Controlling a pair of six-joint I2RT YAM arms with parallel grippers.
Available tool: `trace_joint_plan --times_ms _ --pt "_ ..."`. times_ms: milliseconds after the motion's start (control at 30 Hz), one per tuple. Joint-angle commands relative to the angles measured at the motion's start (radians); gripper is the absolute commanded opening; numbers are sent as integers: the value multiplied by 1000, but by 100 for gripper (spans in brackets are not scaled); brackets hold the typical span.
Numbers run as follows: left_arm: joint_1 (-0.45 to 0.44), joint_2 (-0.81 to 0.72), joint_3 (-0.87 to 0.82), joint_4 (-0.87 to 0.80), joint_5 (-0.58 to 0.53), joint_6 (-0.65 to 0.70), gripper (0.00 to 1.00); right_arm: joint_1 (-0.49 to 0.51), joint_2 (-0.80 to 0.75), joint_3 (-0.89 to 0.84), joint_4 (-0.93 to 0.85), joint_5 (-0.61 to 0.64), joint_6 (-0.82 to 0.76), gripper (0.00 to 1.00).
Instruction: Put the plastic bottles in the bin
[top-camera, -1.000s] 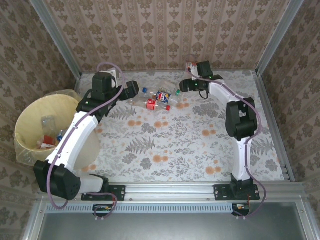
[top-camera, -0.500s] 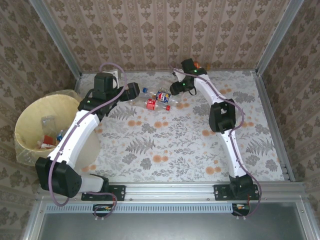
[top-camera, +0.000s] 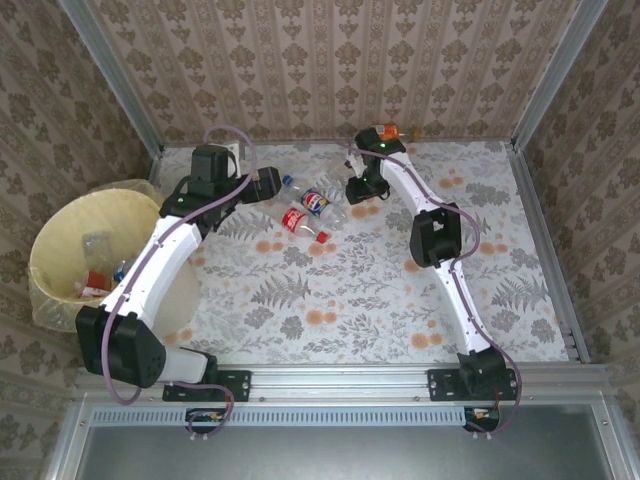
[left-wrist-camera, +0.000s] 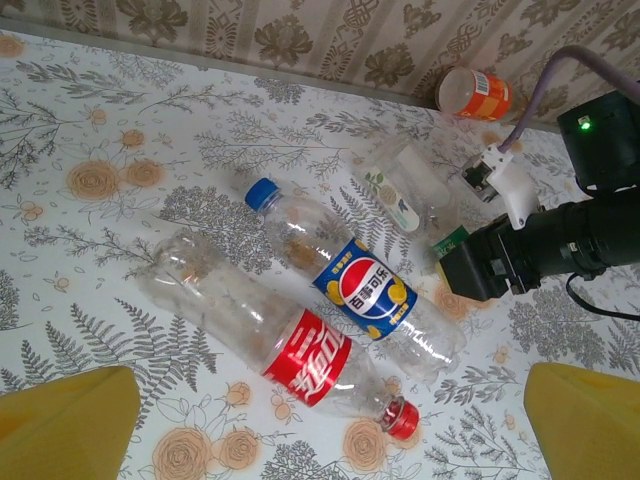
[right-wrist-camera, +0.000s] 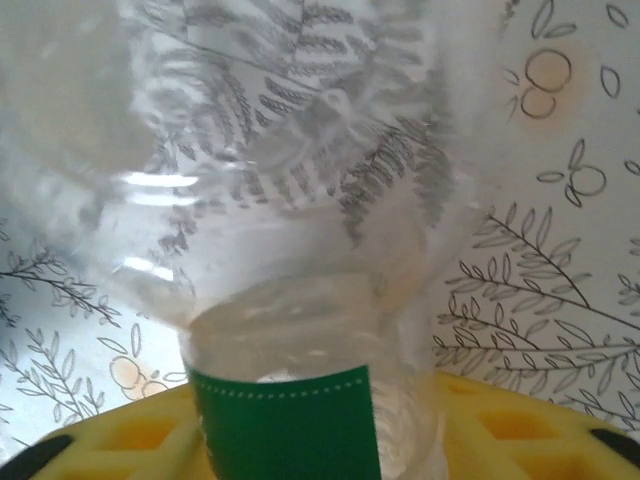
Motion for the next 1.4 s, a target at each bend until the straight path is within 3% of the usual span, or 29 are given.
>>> trace_joint_plan --times_ms 0,167,367,600,800,1133,1233,1367 --pt "6 4 -12 35 21 10 100 12 -61 -2 -47 32 9 42" --pt "10 15 -61 85 45 -21 100 22 -202 -173 11 40 -13 37" --pt "17 28 -142 172 86 -71 100 26 -513 -598 183 36 -29 38" --pt "19 89 -190 335 274 -156 100 34 -829 -1053 473 -3 95 38" --pt "-9 149 -227 557 441 -292 100 79 -994 -1329 745 -33 218 38" --pt "-124 262 -164 691 545 -348 100 151 -1117 -1617 1140 -108 414 36" --pt "-182 294 -134 684 523 -355 100 167 -1112 -1641 1182 -131 422 36" --pt "-207 322 -100 627 414 -361 100 182 -1111 -1645 1225 -149 424 36"
